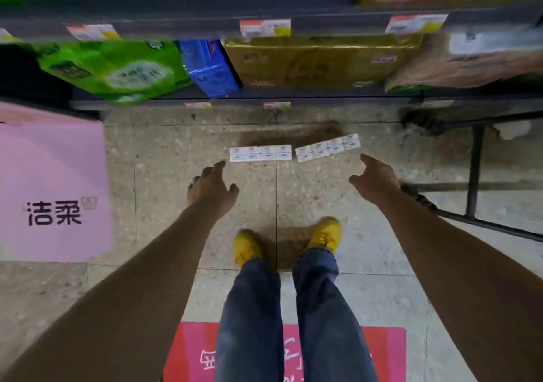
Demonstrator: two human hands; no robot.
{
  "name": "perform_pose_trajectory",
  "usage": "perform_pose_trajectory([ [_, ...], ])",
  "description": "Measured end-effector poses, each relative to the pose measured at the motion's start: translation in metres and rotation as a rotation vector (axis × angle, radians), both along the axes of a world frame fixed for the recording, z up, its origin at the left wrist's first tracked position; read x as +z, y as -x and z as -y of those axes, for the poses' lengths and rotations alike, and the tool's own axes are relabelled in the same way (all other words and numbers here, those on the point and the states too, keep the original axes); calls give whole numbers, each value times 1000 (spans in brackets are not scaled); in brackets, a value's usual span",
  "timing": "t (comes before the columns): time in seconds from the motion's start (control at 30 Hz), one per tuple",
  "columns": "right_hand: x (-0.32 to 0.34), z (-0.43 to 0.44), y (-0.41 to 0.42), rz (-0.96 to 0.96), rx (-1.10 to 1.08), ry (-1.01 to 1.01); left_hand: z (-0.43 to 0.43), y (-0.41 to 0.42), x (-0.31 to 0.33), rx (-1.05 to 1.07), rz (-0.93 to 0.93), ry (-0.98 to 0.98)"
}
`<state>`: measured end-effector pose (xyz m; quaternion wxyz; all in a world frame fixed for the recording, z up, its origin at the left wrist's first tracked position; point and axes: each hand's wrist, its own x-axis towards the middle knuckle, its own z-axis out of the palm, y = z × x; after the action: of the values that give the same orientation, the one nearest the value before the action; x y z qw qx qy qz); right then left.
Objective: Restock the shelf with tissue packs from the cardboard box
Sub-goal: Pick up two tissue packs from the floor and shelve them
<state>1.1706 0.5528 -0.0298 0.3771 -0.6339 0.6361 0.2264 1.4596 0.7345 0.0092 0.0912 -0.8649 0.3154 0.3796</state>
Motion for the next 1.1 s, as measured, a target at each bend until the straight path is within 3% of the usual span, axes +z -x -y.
perform_pose_trajectory([
  [0.27,-158,35,43,-29,28,54,1,-15,-169,29,44,-63],
  [0.47,-232,55,61,12,84,86,-7,-24,-253,40,106,-33],
  [0.6,-261,66,55,130,26,106,-3,-38,-289,189,80,124],
  [0.8,-299,77,40,551,-303,15,19,-58,-322,444,-140,461],
  [1.1,-312,82,34,721,-542,-29,42,-77,-334,670,-402,540],
])
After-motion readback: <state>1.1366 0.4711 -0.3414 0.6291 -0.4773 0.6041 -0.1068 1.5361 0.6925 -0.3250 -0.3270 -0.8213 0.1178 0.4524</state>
